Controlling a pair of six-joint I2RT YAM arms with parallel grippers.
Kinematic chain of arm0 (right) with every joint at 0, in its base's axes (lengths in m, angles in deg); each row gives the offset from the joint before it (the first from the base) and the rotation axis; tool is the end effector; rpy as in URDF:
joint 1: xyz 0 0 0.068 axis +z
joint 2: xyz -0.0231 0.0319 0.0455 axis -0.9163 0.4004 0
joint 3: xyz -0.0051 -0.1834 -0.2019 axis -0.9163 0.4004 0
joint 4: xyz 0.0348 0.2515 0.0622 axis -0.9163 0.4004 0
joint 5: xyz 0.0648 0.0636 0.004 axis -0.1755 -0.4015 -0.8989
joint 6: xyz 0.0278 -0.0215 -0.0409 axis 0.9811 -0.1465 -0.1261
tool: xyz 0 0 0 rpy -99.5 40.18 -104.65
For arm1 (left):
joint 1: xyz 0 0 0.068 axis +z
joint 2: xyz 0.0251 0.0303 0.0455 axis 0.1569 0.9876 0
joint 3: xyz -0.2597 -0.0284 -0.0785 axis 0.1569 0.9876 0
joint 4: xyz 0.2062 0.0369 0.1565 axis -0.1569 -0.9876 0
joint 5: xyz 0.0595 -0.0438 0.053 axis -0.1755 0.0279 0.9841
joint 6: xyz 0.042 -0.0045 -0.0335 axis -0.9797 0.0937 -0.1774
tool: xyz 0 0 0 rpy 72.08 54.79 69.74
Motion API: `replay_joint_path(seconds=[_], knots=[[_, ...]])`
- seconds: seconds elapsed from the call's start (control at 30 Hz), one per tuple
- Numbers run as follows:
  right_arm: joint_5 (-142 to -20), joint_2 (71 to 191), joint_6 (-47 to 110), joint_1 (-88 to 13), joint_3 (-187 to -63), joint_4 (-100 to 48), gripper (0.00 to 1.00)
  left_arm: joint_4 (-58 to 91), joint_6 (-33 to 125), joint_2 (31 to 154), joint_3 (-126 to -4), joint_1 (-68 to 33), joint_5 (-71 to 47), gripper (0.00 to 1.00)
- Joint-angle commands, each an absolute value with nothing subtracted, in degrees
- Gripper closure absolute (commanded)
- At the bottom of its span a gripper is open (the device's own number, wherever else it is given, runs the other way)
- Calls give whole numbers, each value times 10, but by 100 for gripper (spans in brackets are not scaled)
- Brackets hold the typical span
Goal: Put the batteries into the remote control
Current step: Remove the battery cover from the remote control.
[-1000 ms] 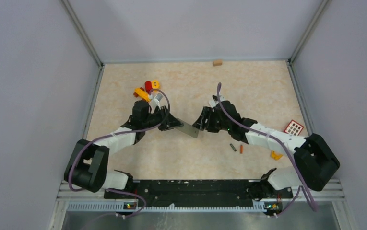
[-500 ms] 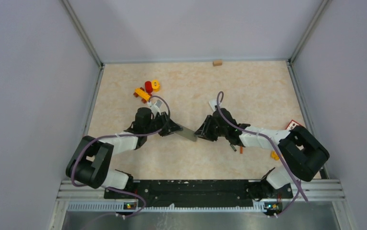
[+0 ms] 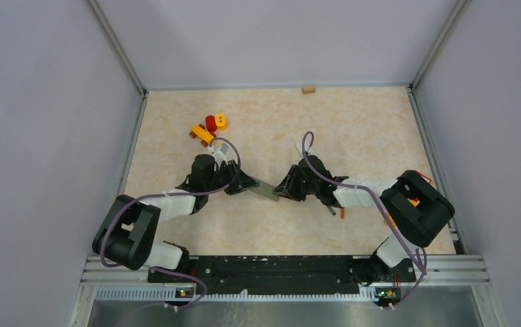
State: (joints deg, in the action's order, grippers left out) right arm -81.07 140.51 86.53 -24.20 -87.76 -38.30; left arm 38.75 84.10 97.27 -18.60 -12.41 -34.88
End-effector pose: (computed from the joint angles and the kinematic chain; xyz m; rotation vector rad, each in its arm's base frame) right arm 0.2215 0.2074 0.1497 0.3583 2.4971 1.0247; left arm 0.2325 -0.1113 0.1585 -0.1917 2.2791 -1.2778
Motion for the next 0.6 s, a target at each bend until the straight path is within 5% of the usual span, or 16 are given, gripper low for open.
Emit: replay_joint_path(seconds=[0.0, 0.57], knots=[[-809, 1419, 857, -245, -903, -421, 69, 357, 815, 968, -169, -126, -310, 100], [-811, 1398, 835, -246, -903, -434, 76, 353, 815, 978, -170, -125, -309, 100]])
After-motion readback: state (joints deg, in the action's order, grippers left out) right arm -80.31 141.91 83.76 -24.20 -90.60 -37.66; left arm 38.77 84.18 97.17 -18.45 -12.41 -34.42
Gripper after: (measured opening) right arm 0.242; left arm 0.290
